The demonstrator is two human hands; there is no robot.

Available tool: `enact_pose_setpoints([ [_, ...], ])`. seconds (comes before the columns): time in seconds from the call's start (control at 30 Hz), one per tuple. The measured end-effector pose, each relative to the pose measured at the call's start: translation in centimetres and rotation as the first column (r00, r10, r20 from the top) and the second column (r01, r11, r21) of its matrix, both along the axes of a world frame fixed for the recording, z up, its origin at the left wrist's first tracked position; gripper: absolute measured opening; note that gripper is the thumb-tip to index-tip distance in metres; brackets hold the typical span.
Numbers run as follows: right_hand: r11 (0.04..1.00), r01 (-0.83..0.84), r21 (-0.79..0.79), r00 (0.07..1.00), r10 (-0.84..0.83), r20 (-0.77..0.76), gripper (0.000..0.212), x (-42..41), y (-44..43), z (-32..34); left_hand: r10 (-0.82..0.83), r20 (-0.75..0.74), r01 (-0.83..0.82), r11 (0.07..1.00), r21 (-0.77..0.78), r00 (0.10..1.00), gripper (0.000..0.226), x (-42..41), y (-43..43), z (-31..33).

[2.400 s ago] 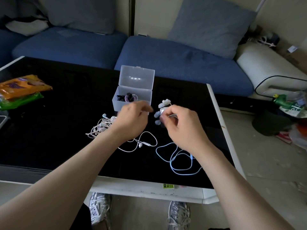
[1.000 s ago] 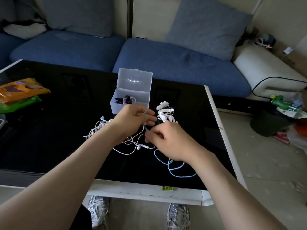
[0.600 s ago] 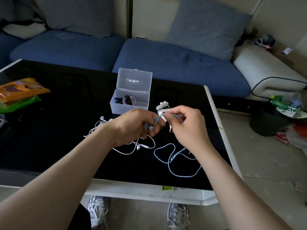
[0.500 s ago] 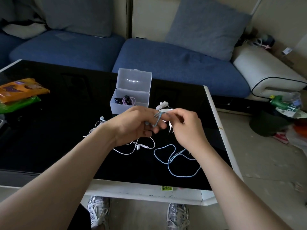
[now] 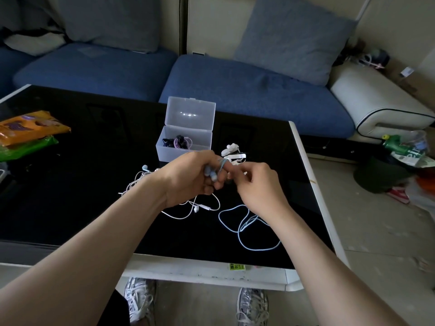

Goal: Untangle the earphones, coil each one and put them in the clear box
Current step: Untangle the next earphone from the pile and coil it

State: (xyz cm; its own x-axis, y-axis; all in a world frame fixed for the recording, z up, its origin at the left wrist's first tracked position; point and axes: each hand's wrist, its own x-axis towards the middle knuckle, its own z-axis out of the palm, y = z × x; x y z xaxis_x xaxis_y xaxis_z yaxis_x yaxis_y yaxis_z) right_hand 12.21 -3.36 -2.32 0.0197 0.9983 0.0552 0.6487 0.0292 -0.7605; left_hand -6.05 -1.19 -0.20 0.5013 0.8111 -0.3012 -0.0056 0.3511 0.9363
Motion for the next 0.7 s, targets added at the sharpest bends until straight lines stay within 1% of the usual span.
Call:
enact_pose_setpoints([
  [0.07,0.992,-0.074,-0.102,0.997,0.074,-0.001,0.032,-0.3,-0.2,0.1,0.084,0.035,-0.084,0.996,0.005,0.996,0.031,0.2,0.3,-0.4],
  [0.13,0.968,-0.164,-0.190,0.986,0.165,-0.013,0.033,-0.8,-0.5,0.1,0.170,0.037,-0.172,0.983,0.061,0.985,0.034,0.3,0.5,-0.9],
  [0.27,0.906,-0.279,-0.318,0.958,0.286,-0.026,0.026,-1.7,-1.1,0.2,0.252,-0.069,-0.236,0.955,0.179,0.965,0.019,0.2,0.4,-1.2],
  [0.4,0.823,-0.381,-0.421,0.905,0.425,0.012,0.023,-2.0,-1.7,0.6,0.330,-0.115,-0.287,0.914,0.288,0.937,0.027,0.0,0.5,-1.3],
  [0.43,0.826,-0.397,-0.401,0.895,0.445,0.030,0.025,-2.1,-1.8,0.7,0.345,-0.131,-0.287,0.899,0.331,0.930,0.029,-0.2,0.6,-1.5],
  [0.47,0.847,-0.400,-0.349,0.896,0.442,0.044,0.026,-2.3,-1.7,0.9,0.341,-0.162,-0.264,0.890,0.371,0.926,0.032,-0.5,0.7,-1.7],
  [0.5,0.880,-0.389,-0.272,0.910,0.413,0.038,0.025,-2.4,-1.6,1.1,0.322,-0.209,-0.217,0.887,0.407,0.923,0.034,-0.7,0.9,-1.8],
  [0.53,0.915,-0.361,-0.180,0.930,0.367,0.000,0.026,-2.4,-1.5,1.3,0.282,-0.255,-0.154,0.891,0.427,0.925,0.034,-1.0,0.9,-1.8],
  [0.57,0.944,-0.321,-0.082,0.947,0.317,-0.056,0.028,-2.3,-1.2,1.5,0.232,-0.290,-0.091,0.899,0.429,0.928,0.032,-1.0,0.8,-1.7],
  [0.63,0.971,-0.224,0.078,0.963,0.233,-0.137,0.032,-1.7,-0.8,1.7,0.136,-0.294,-0.010,0.920,0.392,0.946,0.028,-0.9,0.5,-1.3],
  [0.7,0.977,-0.128,0.171,0.975,0.155,-0.158,0.031,-0.9,-0.4,1.6,0.071,-0.282,0.031,0.939,0.341,0.957,0.031,-0.6,0.5,-1.2],
])
